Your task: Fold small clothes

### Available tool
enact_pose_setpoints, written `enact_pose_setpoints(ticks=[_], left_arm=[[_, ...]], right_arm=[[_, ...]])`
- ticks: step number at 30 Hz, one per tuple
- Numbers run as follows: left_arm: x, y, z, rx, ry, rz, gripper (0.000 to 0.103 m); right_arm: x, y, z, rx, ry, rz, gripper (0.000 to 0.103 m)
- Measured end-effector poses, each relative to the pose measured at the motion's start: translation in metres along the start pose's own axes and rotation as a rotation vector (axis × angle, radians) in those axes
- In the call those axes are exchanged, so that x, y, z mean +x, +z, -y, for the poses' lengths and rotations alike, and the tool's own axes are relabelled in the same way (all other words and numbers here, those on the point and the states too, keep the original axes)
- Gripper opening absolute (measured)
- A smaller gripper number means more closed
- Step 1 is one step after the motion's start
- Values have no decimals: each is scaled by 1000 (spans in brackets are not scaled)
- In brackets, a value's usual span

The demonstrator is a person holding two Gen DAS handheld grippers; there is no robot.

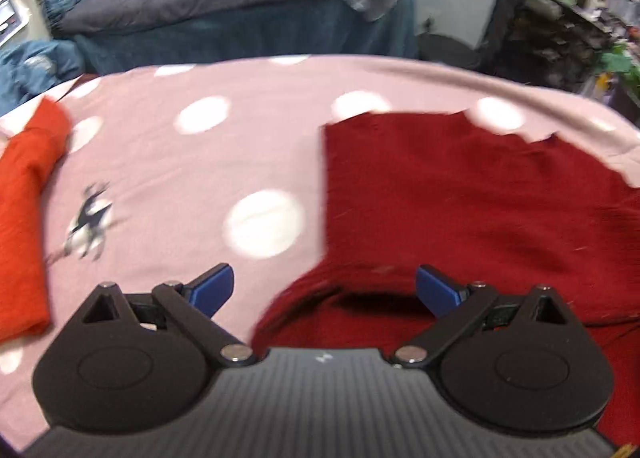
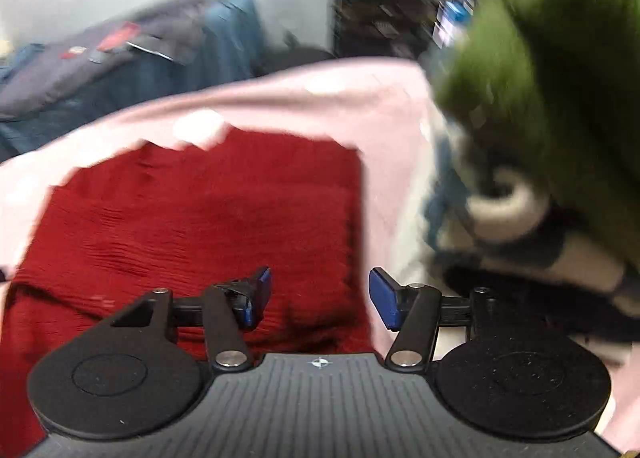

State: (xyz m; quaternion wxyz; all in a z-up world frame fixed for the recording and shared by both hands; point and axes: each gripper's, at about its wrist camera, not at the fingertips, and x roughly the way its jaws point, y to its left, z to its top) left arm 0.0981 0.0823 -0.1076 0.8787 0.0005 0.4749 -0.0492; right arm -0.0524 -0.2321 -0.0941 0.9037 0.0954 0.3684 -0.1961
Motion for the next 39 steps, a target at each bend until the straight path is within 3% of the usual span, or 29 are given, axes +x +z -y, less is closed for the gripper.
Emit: enact_pose_setpoints(ticks=[4,6,9,12,18,25,30,32,35,37,39], left_arm=[[15,8,37,104,-44,1,99],[35,10,50,142,-36,-43,99],[65,7,58,171,32,-124,99],[82,1,56,182,48,-142,103],[86,-2,50,180,18,-149,103],[51,-8,29,123,10,-130,103],[7,-38,4,72,46,-102,103],[-11,-51,-4,64,27,-94,103],[-35,-71,-17,-3,-55,-125,103],[-47,-85,-25,-6,-28,-150,103],[-50,-101,-29,46,21,-193,103]], right_arm=[[-9,-1,-29,-194,70,74,65],[3,0,-35,-235,103,51,61],[31,-1,-32,-227,66,-34,64],[59,-2,-21,-205,8,-152,69],[69,-3,-20,-225,21,-164,78],[63,-3,-16,-202,79,-163,89],[26,-5,-6,-213,180,-12,90],[12,-5,-3,-233,225,24,90],[-12,-7,0,-259,293,43,93],[-28,-12,5,-258,319,24,100],[-43,-21,10,-246,321,4,101]])
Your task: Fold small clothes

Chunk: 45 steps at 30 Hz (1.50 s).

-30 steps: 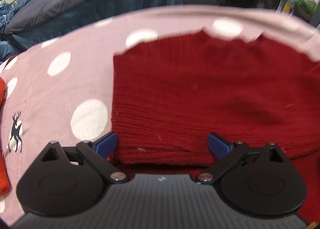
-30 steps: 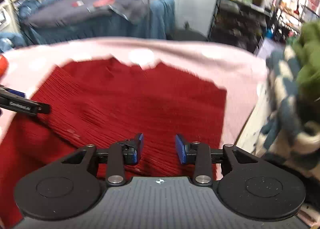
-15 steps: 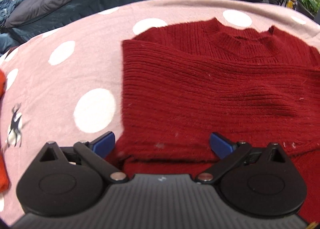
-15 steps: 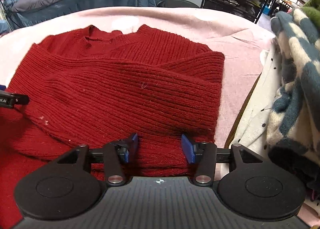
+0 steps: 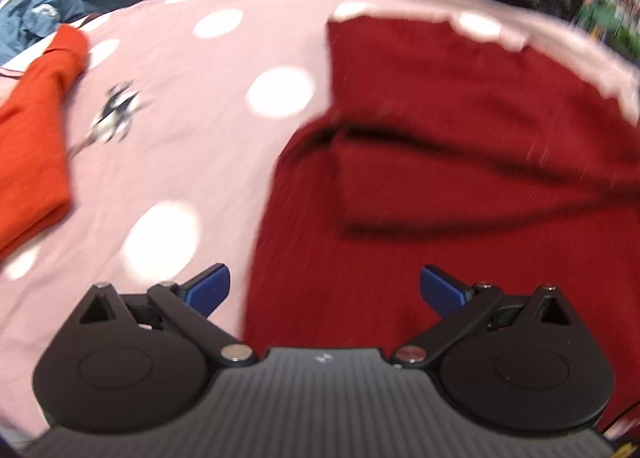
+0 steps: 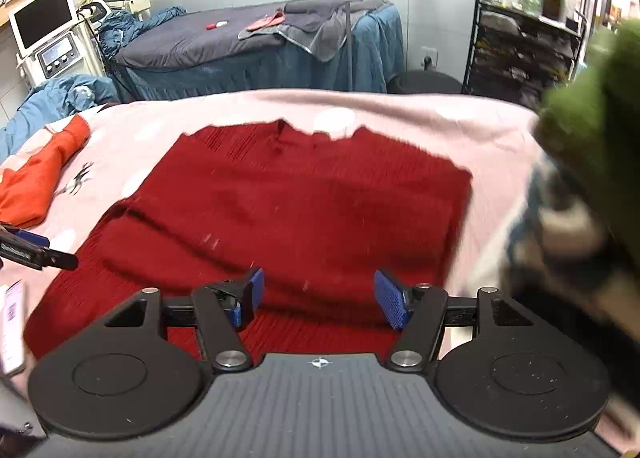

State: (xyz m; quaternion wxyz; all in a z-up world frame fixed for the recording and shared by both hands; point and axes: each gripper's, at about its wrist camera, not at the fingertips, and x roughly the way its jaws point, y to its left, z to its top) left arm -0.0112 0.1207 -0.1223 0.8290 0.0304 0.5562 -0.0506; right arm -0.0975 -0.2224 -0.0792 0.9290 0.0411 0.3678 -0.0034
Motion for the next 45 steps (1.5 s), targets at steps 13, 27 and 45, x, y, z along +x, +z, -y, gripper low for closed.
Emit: enact_pose_setpoints(ticks=[13,27,45], left_arm=[[7,-41,-46,126,-273,-37,97],[29,-63,-57,191,-345,-101,91],[24,-70,-67,101,-380,-204,21]], right_arm=[[-56,-101,-41,221,-193,-156,103],[-55,-153,-10,518,-317,-210,91],[-42,-158,-16,452,-174,-306,53]])
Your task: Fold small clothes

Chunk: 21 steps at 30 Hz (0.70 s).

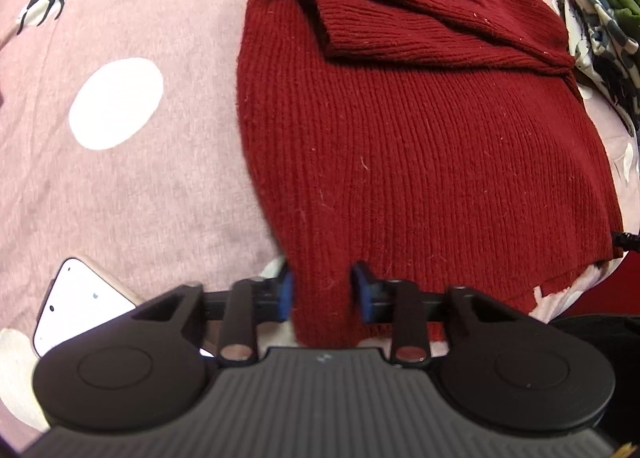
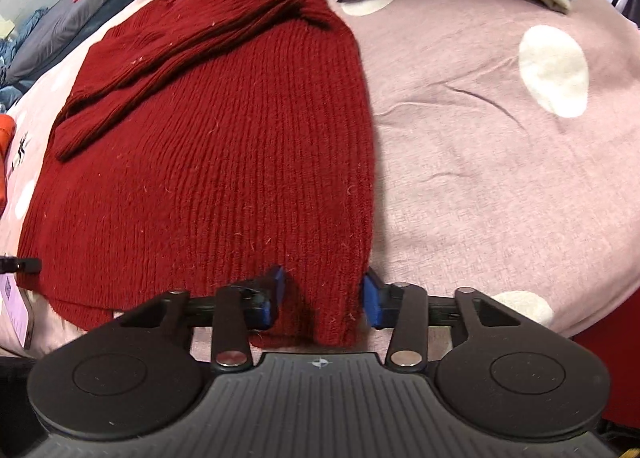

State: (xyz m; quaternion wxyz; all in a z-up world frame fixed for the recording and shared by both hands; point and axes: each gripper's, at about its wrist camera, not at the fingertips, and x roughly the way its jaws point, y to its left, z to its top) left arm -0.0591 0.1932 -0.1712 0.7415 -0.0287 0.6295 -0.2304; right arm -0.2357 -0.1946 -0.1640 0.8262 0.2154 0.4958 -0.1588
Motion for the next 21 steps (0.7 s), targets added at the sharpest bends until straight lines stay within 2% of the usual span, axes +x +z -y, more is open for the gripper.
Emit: enact_pose_setpoints(ticks=[1,3,4,8,12,16,21], left_arm=[[0,1,1,-1,-5,-2,18],[0,2,3,-2,-8,-1,17],[-1,2,3,-8,-11,0,16],[-7,7,2,-63,-34,14,15],[-27,27,11,-66,-57,77,15],[-50,63,18,-87,-80,187,15],[-64,130,17,-111,-66,317,15]], right_arm=[[1,3,0,-5,11,-11,33],[2,8,1,-10,28,-29,21],[1,9,2,-6,36,-37,19],[-9,17,0,5,79,-47,16],[-30,35,-13,-33,154,-1,16],[-44,73,-24,-26,235,80,15],[-50,139,-36,-23,292,199,15]])
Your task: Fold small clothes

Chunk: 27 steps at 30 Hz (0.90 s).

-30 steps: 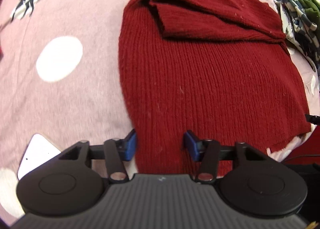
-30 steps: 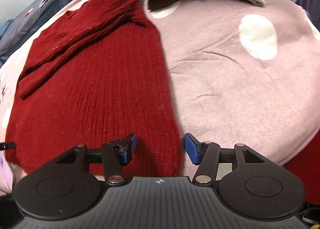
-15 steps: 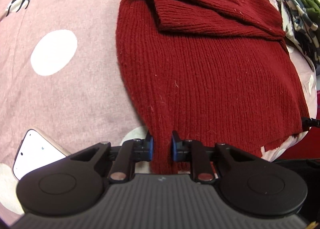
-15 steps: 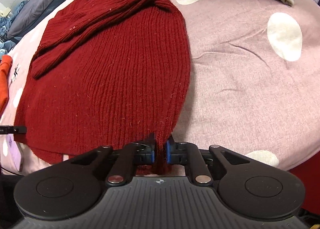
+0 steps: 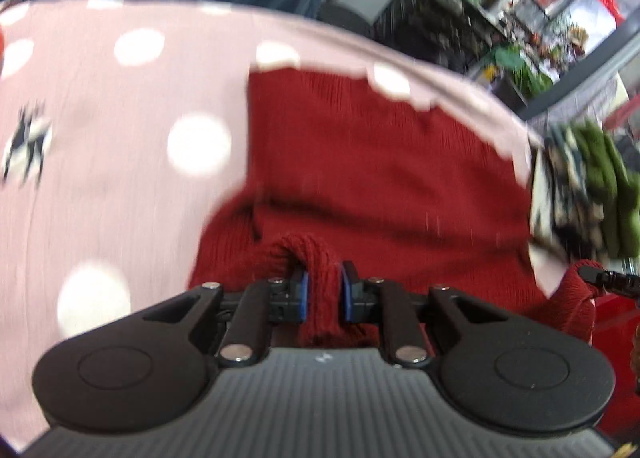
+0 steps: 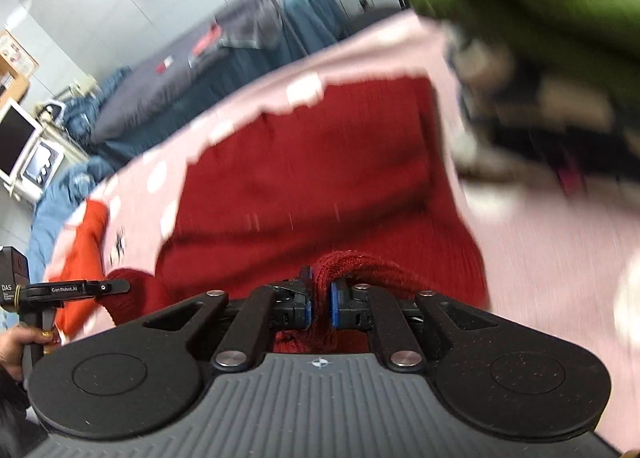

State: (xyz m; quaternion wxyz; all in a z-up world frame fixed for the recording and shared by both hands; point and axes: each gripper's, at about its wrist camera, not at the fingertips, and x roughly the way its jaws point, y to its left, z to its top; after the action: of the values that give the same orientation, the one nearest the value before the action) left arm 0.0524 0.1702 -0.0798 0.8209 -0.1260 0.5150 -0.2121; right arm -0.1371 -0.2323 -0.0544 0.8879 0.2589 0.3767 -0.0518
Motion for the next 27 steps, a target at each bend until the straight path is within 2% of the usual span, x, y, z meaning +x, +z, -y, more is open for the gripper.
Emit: enact_pose_setpoints(ticks=[3,6,12,16,20,21,22,24,27], left_arm=[[11,47,8,19,11,64,15],[28,91,15,24,28,105,15],[74,161,19,-15,111,120,15],[116,180,9,-70,171,76,15],[146,179,-4,-118,268,38,20],[148,179,-8,-134,297,52,23],[148,180,-11,-146,324,78,31],[146,183,-17,-166,369,103,51],[140,189,-21,-131,393,105,52]], right_arm=[[10,38,-7,-60,-1,62,15],[23,72,-9,-106,-36,127,14],[60,119,-9,-175,-215,229,14],[90,132,-6,-213,-340,214,14],[117,132,5,-222,-440,174,14],[123,132,8,-227,-459,165,13],[128,130,10,-235,-478,156,13],[139,132,11,-242,-505,137,13],[145,129,14,-247,-541,128,12]])
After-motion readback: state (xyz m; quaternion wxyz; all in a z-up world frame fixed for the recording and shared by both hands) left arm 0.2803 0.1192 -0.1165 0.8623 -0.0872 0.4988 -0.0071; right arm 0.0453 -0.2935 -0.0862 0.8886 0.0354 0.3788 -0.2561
